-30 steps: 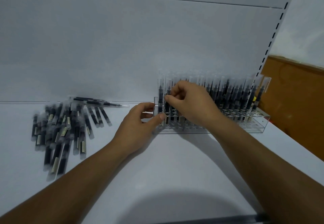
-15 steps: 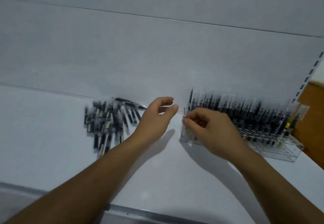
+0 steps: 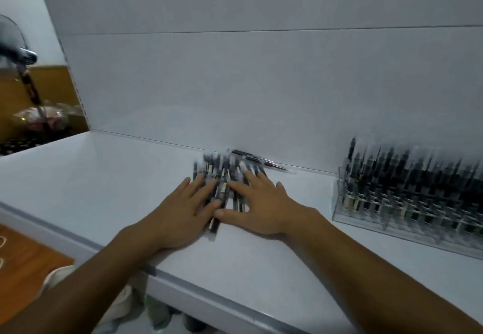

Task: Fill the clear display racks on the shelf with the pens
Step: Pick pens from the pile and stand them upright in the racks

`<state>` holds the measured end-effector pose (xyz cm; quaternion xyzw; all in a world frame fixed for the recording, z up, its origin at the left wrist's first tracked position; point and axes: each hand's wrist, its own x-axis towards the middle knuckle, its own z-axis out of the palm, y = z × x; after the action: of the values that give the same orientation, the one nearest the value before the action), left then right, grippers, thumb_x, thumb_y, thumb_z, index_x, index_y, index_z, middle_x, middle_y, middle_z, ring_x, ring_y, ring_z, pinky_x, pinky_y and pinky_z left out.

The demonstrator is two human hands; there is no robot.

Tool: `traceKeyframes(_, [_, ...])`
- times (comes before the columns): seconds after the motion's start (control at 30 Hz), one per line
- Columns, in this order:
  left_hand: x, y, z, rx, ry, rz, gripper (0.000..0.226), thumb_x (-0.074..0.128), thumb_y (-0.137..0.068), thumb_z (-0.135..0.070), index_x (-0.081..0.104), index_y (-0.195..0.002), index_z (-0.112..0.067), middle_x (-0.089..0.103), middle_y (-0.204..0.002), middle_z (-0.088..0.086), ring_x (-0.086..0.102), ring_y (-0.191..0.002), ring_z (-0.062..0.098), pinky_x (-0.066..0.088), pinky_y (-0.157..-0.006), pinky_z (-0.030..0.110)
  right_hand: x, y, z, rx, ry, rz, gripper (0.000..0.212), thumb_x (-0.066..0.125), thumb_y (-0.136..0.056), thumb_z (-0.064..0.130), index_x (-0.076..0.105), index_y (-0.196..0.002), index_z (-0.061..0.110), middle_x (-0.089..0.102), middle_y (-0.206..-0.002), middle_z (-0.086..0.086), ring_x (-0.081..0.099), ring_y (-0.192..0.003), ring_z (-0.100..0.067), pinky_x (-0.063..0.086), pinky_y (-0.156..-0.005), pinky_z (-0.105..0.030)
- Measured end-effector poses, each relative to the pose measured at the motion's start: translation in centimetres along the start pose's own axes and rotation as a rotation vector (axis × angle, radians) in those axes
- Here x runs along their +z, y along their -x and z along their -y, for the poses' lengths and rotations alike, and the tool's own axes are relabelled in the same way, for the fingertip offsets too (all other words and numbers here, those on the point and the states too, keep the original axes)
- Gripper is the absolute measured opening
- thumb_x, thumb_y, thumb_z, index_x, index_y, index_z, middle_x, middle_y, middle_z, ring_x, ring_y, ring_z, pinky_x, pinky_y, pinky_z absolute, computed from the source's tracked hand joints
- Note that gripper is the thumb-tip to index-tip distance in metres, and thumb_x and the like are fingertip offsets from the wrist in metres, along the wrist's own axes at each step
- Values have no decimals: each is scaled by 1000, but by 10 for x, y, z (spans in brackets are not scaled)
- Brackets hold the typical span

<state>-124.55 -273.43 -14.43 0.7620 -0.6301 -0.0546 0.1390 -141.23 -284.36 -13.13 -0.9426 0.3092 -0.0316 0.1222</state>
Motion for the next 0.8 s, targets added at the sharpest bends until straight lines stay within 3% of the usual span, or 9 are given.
traceKeyframes(0.1, [-5,-15,4,-65,62,15,61,34,-99,-50,12,-153,-34,1,-163,-3,-1,-148,10,-1,-118,24,9,-7,-6,-14,-32,-81,76,31,-87,77,19,-153,41,13,-163,3,5,-150,-22,10,-119,-54])
traceKeyframes(0.17, [-7,-20,5,-93,146,-18,65,45,-94,-52,21,-152,-37,10,-162,-5,11,-147,10,11,-117,29,11,-6,-10,-73,-68,-183,58,41,-96,57,35,-148,33,42,-144,3,31,-137,-20,27,-113,-42])
traceKeyframes(0.27, [-4,-23,1,-90,163,-134,63,55,-86,-53,36,-145,-39,28,-156,-8,26,-142,9,23,-112,29,7,-1,-13,-86,-172,-269,39,50,-95,33,56,-132,23,58,-118,4,50,-114,-17,39,-91,-28])
traceKeyframes(0.37, [-2,-22,0,-72,121,-224,58,57,-83,-59,50,-136,-37,45,-140,-9,43,-126,10,36,-101,27,4,3,-12,-38,-158,-316,30,51,-91,26,62,-118,19,64,-112,1,57,-103,-21,47,-86,-33])
traceKeyframes(0.5, [-4,-14,0,-18,91,-294,49,55,-82,-65,66,-117,-32,54,-116,-10,52,-109,10,43,-93,29,3,5,-10,2,-89,-392,24,51,-88,23,64,-108,19,66,-100,0,60,-90,-24,50,-78,-36])
traceKeyframes(0.63, [-10,-14,0,-16,191,-328,24,55,-87,-54,67,-90,-33,57,-95,-14,56,-91,5,43,-75,21,3,7,-11,-3,-76,-421,28,50,-90,21,69,-109,26,67,-106,5,58,-98,-22,48,-77,-34])
traceKeyframes(0.73, [-26,-32,5,-212,165,-239,26,63,-87,-45,61,-103,-24,61,-102,-8,59,-86,9,39,-66,22,2,7,-10,-4,-66,-438,26,51,-92,24,71,-108,29,65,-104,7,54,-101,-19,41,-72,-29])
traceKeyframes(0.8, [-37,-46,6,-333,71,-85,41,66,-86,-46,58,-115,-17,62,-108,1,58,-91,18,44,-73,29,1,8,-10,1,-84,-443,21,54,-92,25,72,-100,29,63,-99,7,56,-96,-17,43,-71,-28])
